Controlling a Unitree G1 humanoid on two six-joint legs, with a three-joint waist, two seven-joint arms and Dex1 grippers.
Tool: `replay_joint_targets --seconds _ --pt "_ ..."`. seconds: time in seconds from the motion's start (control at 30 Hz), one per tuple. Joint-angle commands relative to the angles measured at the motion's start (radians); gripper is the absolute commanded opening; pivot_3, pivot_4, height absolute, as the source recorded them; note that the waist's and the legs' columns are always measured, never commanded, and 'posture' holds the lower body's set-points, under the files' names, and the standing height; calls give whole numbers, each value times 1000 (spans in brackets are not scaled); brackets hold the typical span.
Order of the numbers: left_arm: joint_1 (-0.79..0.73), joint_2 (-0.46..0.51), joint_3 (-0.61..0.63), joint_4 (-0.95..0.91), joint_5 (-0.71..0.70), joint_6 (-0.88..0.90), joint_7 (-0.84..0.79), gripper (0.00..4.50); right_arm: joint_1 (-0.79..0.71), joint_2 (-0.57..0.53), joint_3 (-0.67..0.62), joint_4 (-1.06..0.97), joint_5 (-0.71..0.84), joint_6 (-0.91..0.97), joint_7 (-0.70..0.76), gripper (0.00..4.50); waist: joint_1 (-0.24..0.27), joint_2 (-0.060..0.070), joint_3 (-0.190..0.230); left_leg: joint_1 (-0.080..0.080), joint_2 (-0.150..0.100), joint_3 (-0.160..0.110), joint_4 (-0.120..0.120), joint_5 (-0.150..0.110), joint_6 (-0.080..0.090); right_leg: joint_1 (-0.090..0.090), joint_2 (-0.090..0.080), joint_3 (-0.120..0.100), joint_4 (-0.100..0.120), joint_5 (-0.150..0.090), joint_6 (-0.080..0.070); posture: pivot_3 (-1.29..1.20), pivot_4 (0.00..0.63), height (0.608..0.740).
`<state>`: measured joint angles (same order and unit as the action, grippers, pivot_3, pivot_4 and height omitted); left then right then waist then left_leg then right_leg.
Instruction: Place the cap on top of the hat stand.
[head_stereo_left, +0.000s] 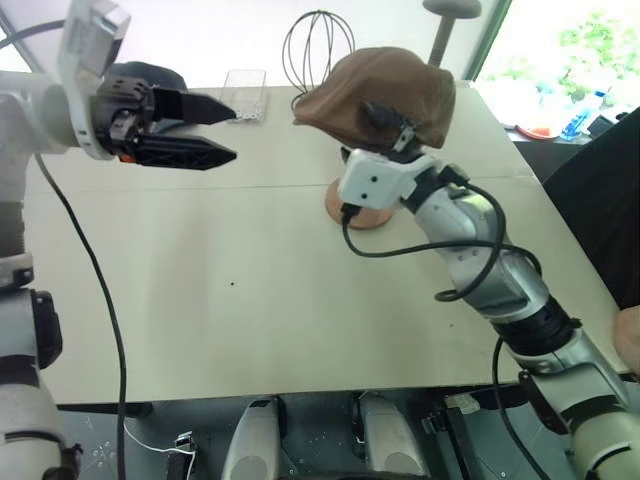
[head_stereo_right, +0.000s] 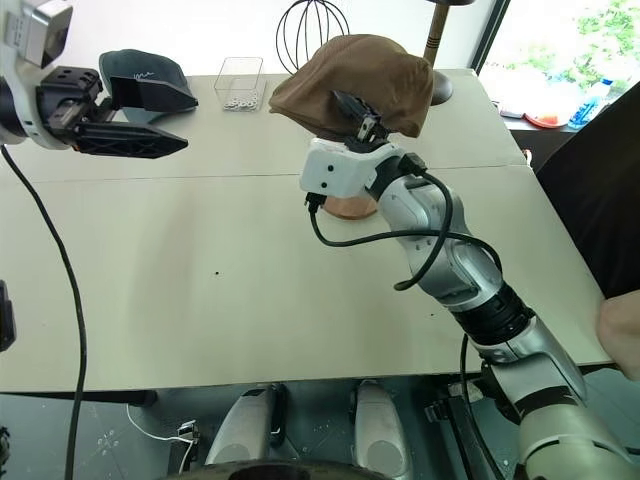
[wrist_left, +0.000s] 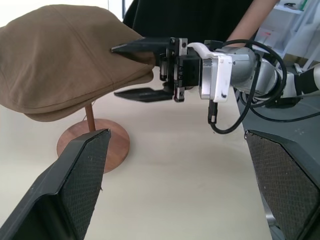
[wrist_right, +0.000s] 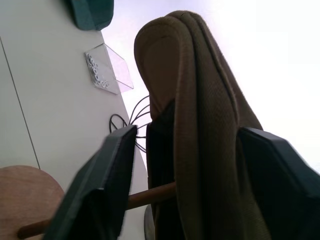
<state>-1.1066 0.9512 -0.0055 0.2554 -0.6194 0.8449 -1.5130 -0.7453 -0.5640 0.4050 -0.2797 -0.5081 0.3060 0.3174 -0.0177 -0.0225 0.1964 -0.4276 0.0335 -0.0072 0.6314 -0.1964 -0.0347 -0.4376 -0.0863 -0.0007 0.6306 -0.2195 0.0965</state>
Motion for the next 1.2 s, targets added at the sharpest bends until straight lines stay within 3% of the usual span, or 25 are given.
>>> replay_joint_targets --seconds 0.03,0.1,0.37,0.73,0.97,1.2 --pt "-30 9 22 -3 8 -15 2 4500 -8 19 -52 -26 -27 -29 -5 901 0 0 0 0 0 0 0 0 0 0 0 0 0 0 0 0 150 740" --pt "-31 9 24 0 9 -18 4 4500 -8 29 -67 -31 -36 -34 -11 42 0 0 0 0 0 0 0 0 0 0 0 0 0 0 0 0 150 740" --pt "-67 9 64 40 -4 2 48 4500 -25 -14 -176 -41 13 -175 16 42 2 0 0 0 0 0 0 0 0 0 0 0 0 0 0 0 150 740" --pt "-113 56 169 105 -18 35 131 4500 -94 -206 -312 264 154 -794 -18 42 -4 0 0 0 0 0 -1 0 0 0 0 0 0 0 1 0 150 740" --pt "-110 80 187 103 -16 42 150 4500 -107 -166 -310 462 194 -1094 -82 42 -5 0 1 1 0 0 -1 0 0 0 0 0 0 0 1 0 150 740" --pt "-114 95 189 108 -16 46 160 4500 -168 -118 -359 575 175 -1248 -198 42 -4 0 1 0 0 0 -1 0 0 0 0 0 0 0 1 0 150 740"
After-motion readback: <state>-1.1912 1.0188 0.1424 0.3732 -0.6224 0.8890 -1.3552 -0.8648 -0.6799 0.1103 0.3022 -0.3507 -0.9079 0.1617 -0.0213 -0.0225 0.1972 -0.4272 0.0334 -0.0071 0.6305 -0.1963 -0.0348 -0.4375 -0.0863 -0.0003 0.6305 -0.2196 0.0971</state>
